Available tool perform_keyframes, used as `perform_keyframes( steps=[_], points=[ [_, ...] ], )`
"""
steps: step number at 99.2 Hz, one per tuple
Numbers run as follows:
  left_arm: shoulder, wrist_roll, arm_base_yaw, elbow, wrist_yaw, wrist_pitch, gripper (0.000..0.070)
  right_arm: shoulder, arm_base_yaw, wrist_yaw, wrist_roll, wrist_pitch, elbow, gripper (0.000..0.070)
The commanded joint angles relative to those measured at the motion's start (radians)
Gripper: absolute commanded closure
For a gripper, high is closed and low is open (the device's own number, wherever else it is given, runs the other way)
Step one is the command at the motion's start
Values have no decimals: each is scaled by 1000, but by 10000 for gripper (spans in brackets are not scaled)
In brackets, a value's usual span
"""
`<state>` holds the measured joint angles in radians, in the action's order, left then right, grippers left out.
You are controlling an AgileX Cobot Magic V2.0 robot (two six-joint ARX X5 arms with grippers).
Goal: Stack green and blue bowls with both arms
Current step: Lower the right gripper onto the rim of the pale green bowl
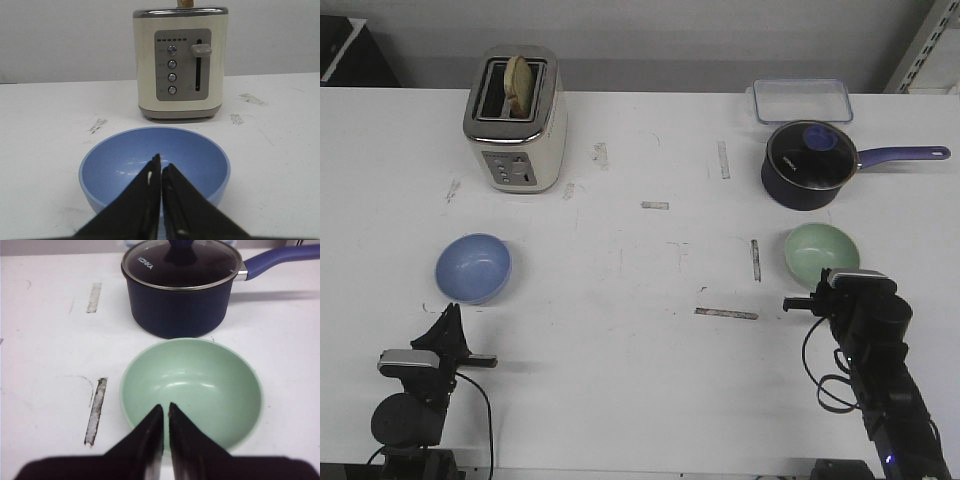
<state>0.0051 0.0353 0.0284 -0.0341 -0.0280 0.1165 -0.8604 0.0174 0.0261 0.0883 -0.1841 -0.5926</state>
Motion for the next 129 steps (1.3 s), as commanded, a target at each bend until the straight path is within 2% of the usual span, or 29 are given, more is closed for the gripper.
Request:
perform_keyframes(
  steps=[1, 34, 48, 53, 66, 83, 93, 95, 118, 123, 129],
  points=[
    [-2, 2, 0, 22, -2, 12, 699, -50, 2, 1, 57, -20, -63, 693],
    [-2, 2, 0, 22, -2, 12, 698, -303, 28, 13, 73, -311, -370, 692],
    [-2, 2, 0, 22, -2, 12, 699, -406, 75, 72, 72, -438, -503, 678],
    [-2, 2, 0, 22, -2, 12, 699, -431, 98, 92, 68, -468, -540, 632],
    [-2, 2, 0, 22, -2, 12, 698, -506, 176, 151, 68, -550, -636, 395],
    [-2, 2, 0, 22, -2, 13, 699, -573, 262, 207, 60, -589, -678, 321],
    [-2, 2, 0, 22, -2, 13, 699, -610, 298, 213, 45, -603, -678, 187],
    [-2, 2, 0, 22, -2, 13, 699, -616, 303, 214, 42, -605, -678, 180],
    [-2, 2, 0, 22, -2, 12, 698, -724, 331, 214, 4, -607, -678, 182],
    [-2, 2, 0, 22, -2, 12, 699, -748, 331, 215, -1, -605, -678, 201],
    [-2, 2, 0, 22, -2, 13, 699, -775, 331, 222, -4, -600, -678, 258]
  ],
)
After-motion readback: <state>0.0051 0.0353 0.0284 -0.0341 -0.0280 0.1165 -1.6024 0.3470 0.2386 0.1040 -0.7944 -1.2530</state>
